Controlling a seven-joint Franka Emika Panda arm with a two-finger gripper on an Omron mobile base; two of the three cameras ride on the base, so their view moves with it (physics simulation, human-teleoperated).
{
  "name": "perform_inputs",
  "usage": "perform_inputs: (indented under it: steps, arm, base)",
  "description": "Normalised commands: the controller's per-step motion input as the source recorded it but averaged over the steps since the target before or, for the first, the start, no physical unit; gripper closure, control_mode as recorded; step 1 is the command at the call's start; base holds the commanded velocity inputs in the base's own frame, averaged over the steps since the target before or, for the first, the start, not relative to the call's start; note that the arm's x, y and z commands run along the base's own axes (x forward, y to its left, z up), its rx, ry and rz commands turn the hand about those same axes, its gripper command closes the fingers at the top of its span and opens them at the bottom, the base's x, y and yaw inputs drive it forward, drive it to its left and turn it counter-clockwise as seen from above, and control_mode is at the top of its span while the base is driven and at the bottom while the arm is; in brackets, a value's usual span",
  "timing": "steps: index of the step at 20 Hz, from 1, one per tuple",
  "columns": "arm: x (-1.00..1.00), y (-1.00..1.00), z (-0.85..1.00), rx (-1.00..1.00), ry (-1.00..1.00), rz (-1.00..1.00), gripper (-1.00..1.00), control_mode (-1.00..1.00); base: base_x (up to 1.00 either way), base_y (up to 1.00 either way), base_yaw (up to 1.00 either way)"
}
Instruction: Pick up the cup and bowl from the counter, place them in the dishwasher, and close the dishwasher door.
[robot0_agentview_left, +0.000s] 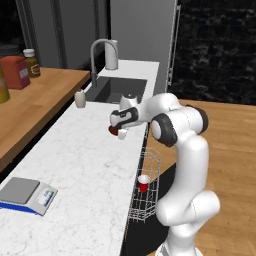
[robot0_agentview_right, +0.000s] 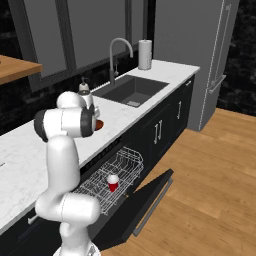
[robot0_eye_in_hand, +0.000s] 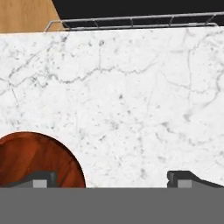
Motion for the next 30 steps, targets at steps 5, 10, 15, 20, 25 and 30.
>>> perform_inputs:
  steps: [5,10,15,20,25,30]
  arm:
    - [0.39,0.35,-0.19,0.0,0.07,0.0,-1.0,-1.0]
    - [0.38,0.18,-0.25,0.0,0.09,0.0,-1.0,-1.0]
    - [0.41,0.14,-0.24,0.0,0.09,0.0,-1.0,-1.0]
    - [0.4,0.12,-0.25,0.0,0.09,-0.01,-1.0,-1.0]
    - [0.18,0.01,-0.32,0.0,0.09,-0.01,1.0,-1.0]
    - [-0.21,-0.24,-0.17,0.0,0.08,-0.1,1.0,-1.0]
  base:
    - [0.0,0.0,0.0]
    - [0.0,0.0,0.0]
    - [0.0,0.0,0.0]
    - [0.0,0.0,0.0]
    - [0.0,0.0,0.0]
    - [0.0,0.0,0.0]
